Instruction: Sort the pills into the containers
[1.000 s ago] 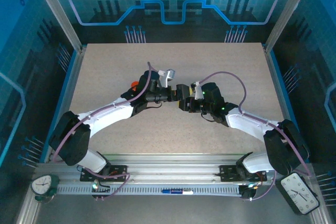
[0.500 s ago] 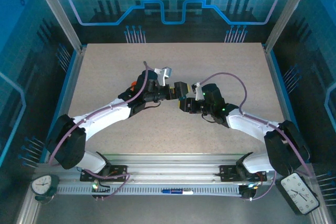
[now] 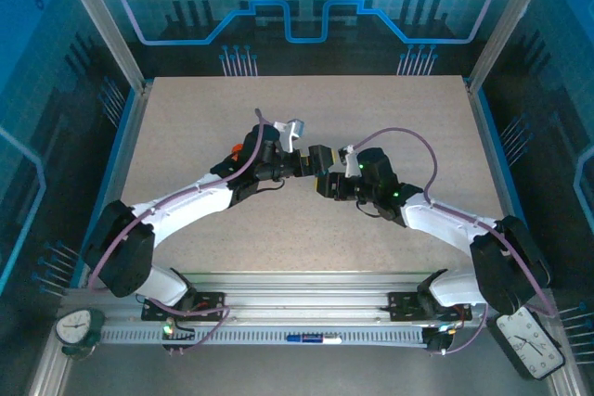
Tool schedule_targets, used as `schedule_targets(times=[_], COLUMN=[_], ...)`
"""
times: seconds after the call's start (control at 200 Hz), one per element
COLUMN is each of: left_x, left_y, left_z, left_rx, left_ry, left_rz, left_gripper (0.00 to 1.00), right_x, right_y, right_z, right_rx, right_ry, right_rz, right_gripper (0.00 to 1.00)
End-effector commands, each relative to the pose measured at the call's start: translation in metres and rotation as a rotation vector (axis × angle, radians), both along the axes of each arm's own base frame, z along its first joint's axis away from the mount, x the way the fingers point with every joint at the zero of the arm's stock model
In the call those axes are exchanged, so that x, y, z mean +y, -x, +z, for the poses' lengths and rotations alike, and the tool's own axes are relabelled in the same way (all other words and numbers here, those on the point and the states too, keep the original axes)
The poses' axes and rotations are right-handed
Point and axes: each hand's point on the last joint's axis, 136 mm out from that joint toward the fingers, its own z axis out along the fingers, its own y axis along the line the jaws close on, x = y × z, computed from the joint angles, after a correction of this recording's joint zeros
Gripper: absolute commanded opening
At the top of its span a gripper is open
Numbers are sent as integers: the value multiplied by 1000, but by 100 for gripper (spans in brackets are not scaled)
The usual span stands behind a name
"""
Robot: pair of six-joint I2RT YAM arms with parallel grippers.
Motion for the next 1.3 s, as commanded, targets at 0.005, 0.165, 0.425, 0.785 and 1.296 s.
schedule_targets(times=[0.005, 0.165, 0.425, 0.785, 1.296], left_x=[-7, -9, -14, -28, 3], left_y=[0, -1, -1, 14, 0], left_z=[1, 1, 0, 4, 9], left_rx=[0, 5, 9, 10, -11], left_ry=[16, 26, 33, 50, -66], left_rz=[-15, -18, -26, -62, 112], left_gripper=[99, 99, 99, 99, 99], right_x=[11, 14, 18, 19, 4], right_y=[-5, -5, -6, -8, 0], right_z=[21, 21, 20, 16, -5], right_rx=[-46, -47, -41, -39, -11], right_ry=[-47, -54, -56, -43, 15], right_rz=[11, 17, 23, 22, 14], right_gripper=[26, 26, 26, 26, 26])
